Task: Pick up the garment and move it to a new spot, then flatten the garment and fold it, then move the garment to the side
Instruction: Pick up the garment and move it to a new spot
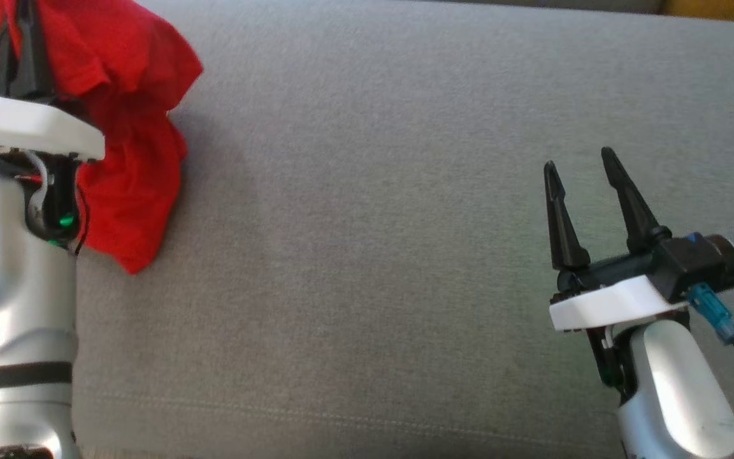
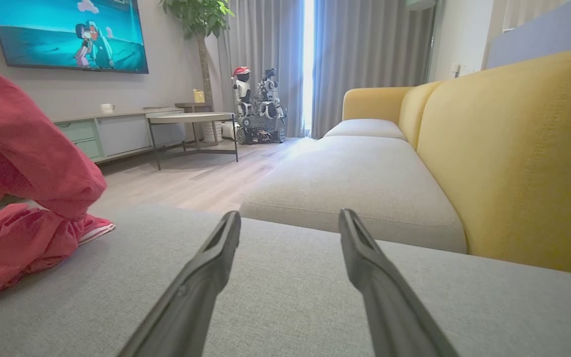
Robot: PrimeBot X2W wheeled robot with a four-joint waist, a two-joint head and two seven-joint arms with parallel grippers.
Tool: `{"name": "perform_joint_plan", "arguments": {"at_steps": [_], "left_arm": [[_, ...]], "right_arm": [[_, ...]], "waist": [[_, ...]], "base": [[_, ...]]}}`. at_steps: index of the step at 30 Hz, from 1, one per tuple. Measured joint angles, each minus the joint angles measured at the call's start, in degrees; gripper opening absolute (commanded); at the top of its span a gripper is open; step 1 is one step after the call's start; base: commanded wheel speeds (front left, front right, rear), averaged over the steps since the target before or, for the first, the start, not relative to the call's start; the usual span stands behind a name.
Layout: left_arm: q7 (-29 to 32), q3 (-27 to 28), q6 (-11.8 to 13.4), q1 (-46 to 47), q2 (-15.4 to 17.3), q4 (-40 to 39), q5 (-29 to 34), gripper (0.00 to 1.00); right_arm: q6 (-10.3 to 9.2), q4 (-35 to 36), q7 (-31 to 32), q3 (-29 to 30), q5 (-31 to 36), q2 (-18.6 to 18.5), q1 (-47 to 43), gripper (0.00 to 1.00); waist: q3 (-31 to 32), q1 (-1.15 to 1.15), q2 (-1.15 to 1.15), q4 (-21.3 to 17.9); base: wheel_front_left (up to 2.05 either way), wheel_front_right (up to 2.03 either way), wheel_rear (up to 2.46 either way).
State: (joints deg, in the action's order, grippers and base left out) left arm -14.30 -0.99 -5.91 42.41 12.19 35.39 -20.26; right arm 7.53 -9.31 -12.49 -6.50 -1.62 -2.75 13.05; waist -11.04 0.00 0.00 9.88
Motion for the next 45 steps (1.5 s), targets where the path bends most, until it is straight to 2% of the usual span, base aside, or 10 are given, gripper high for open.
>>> {"name": "perform_joint_plan", "arguments": {"at_steps": [9, 16, 26, 34, 35, 36, 37, 41, 42, 45], "left_arm": [[7.01, -4.28, -0.04, -1.30, -3.82, -15.83, -1.49, 0.00], [12.15, -8.20, 1.47, -2.33, -5.75, -19.95, -0.49, 0.00], [13.73, -13.29, 3.59, -1.55, -8.70, -13.06, 0.52, 0.00], [10.84, -19.12, 4.46, 4.94, -9.93, -4.01, -1.20, 0.00], [10.59, -20.61, 4.45, 5.34, -9.98, -3.20, -2.01, 0.27], [10.59, -20.61, 4.45, 5.34, -9.98, -3.20, -2.01, 0.27], [10.11, -24.65, 4.45, 5.75, -9.94, -1.77, -4.69, 1.00], [9.04, -31.64, 4.37, 5.83, -10.05, -1.63, -8.95, 1.00], [8.43, -35.62, 4.53, 5.83, -10.20, -1.74, -11.29, 1.00], [7.65, -38.19, 5.34, 5.83, -10.20, -1.94, -13.26, 1.00]], "right_arm": [[0.00, -0.74, -1.23, 0.71, -1.94, 0.03, -1.11, 1.00], [0.00, -0.25, -1.72, 1.18, -3.21, 0.04, -0.73, 1.00], [0.00, 4.85, -1.90, -0.88, -4.27, 0.03, 1.17, 1.00], [0.00, 7.94, -2.16, -3.92, -6.30, 0.03, 3.35, 1.00], [0.00, 7.99, -2.16, -4.14, -6.55, 0.04, 3.38, 1.00], [0.00, 7.99, -2.16, -4.14, -6.55, 0.04, 3.38, 1.00], [0.00, 8.02, -2.16, -4.36, -7.00, 0.04, 3.46, 1.00], [0.00, 8.02, -2.16, -4.30, -7.14, 0.04, 3.69, 1.00], [0.00, 7.90, -2.16, -4.00, -7.14, 0.03, 3.79, 1.00], [0.00, 7.84, -2.16, -3.78, -7.14, 0.03, 3.80, 1.00]], "waist": [[2.54, 0.00, 0.00, -4.77], [2.50, 0.00, 0.00, -10.40], [-1.72, 0.00, 0.00, -19.98], [-7.14, 0.00, 0.00, -27.52], [-7.69, 0.00, 0.00, -28.35], [-7.69, 0.00, 0.00, -28.35], [-8.66, 0.00, 0.00, -29.88], [-9.66, 0.00, 0.00, -31.33], [-9.79, 0.01, 0.00, -31.36], [-9.50, 0.00, 0.00, -30.78]], "base": [[0.00, 0.00, 0.00], [0.00, 0.00, 0.00], [0.00, 0.00, 0.00], [0.00, 0.00, 0.00], [0.00, 0.00, 0.00], [0.00, 0.00, 0.00], [0.00, 0.00, 0.00], [0.00, 0.00, 0.00], [0.00, 0.00, 0.00], [0.00, 0.00, 0.00]]}}
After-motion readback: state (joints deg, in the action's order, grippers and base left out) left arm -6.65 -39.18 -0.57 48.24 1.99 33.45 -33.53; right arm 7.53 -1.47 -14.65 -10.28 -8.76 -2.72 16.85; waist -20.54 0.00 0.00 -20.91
